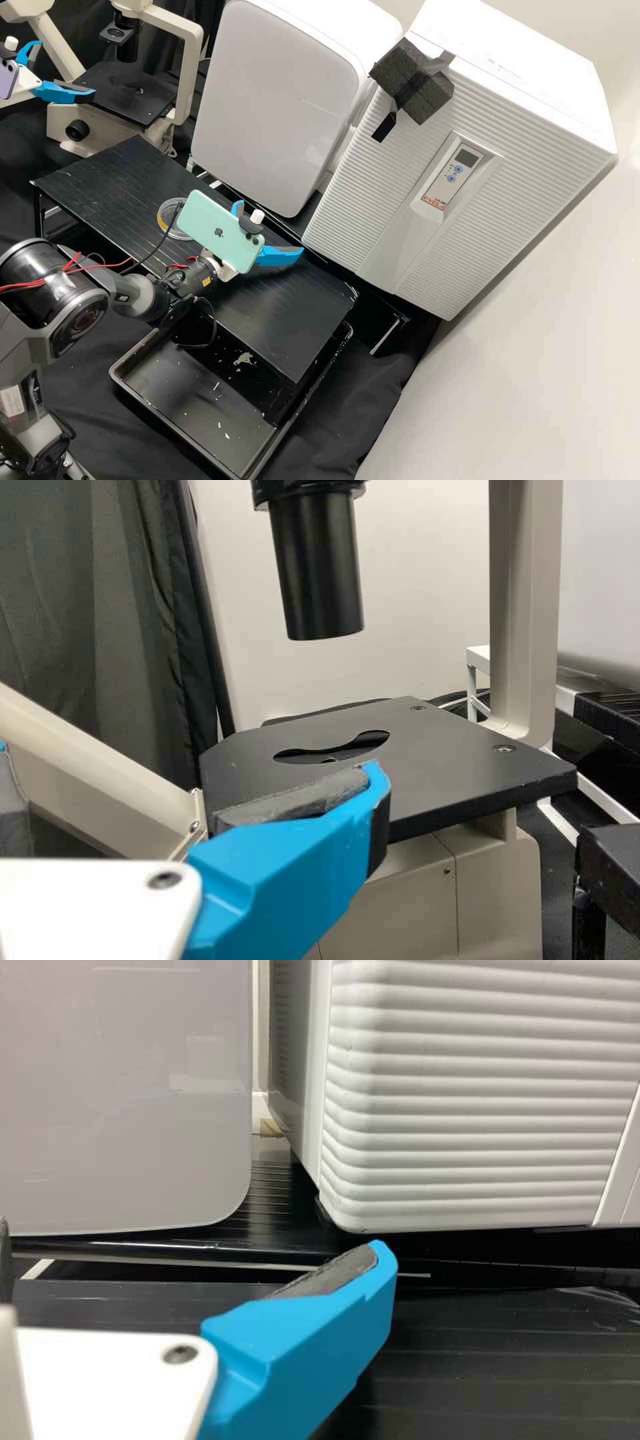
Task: Place the petri dish on the microscope
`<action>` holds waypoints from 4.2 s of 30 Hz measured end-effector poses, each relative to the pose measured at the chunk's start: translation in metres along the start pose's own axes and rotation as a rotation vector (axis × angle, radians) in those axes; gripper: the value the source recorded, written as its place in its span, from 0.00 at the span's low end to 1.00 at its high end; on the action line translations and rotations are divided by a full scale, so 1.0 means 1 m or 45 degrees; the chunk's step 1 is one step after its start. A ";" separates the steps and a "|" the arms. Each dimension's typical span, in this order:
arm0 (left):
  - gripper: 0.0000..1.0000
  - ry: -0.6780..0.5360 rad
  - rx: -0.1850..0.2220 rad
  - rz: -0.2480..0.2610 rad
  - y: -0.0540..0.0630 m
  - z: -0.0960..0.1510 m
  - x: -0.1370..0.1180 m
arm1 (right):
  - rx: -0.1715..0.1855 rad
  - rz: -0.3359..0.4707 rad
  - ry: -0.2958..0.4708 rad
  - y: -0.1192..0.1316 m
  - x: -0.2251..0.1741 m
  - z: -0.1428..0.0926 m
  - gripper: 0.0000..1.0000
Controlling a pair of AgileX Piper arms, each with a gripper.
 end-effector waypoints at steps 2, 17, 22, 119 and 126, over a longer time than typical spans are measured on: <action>1.00 -0.015 -0.004 -0.002 0.000 0.002 -0.001 | 0.000 0.000 0.000 0.000 0.000 0.000 1.00; 1.00 -0.640 -0.033 -0.071 -0.009 0.097 -0.055 | 0.000 0.000 0.000 0.000 0.000 0.000 1.00; 1.00 -0.870 0.013 -0.155 -0.026 0.136 -0.067 | 0.000 0.000 0.000 0.000 0.000 0.000 1.00; 0.00 -1.058 -0.117 -0.355 -0.071 0.244 -0.026 | 0.000 0.000 0.000 0.000 0.000 0.000 1.00; 0.00 -1.054 -0.110 -0.343 -0.070 0.243 -0.026 | 0.000 0.000 0.000 0.000 0.000 0.000 1.00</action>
